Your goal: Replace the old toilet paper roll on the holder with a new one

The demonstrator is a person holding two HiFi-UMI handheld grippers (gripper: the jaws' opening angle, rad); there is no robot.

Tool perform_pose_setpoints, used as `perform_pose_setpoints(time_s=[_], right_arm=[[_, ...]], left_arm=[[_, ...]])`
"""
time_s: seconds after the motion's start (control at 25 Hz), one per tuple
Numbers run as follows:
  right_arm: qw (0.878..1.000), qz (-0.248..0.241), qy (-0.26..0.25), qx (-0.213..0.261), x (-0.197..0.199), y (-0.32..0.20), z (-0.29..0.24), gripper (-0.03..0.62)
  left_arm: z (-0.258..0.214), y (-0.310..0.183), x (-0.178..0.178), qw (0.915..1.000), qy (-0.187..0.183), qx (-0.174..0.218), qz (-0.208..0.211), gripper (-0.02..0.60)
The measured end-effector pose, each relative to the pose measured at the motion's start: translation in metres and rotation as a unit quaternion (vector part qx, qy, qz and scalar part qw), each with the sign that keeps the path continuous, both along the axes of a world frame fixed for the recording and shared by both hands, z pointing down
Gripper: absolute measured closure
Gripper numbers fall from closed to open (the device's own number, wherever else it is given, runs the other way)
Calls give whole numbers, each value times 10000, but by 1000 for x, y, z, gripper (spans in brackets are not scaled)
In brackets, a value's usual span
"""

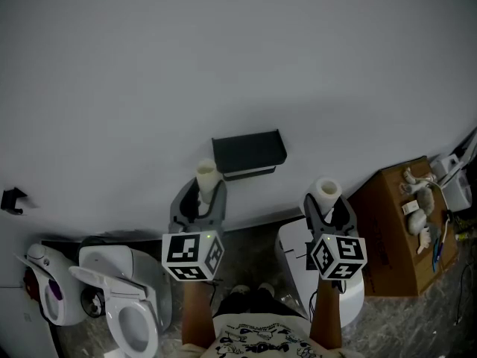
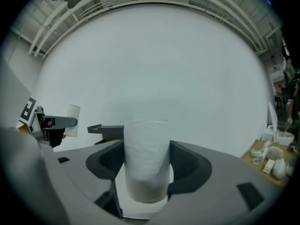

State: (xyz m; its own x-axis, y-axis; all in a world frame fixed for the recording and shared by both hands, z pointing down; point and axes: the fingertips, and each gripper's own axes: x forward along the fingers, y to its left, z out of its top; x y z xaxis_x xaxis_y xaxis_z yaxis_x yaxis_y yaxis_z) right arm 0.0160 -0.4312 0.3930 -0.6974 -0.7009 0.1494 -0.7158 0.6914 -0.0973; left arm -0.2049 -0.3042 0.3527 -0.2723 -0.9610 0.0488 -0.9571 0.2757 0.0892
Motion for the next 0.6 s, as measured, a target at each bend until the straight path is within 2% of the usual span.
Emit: perform_pose_setpoints(time_s=[0.16,0.32,0.44,0.6], right_arm=[[9999,-93,136,31,-6,2,3,289],[9985,-179,503,121,-12,-5,9,289],[9946,-226,954,348,-19,-17,11,289],[9815,-330,1734,741,-28,-33,16,289]], left_arm=[[0,5,-2,10000,32,21,-42,382],[-1,11,-5,9999,29,42,-99,382],[0,16,-10,9998,39,32,-182,382],[0,24,-17,9995,96,37,-284,382]])
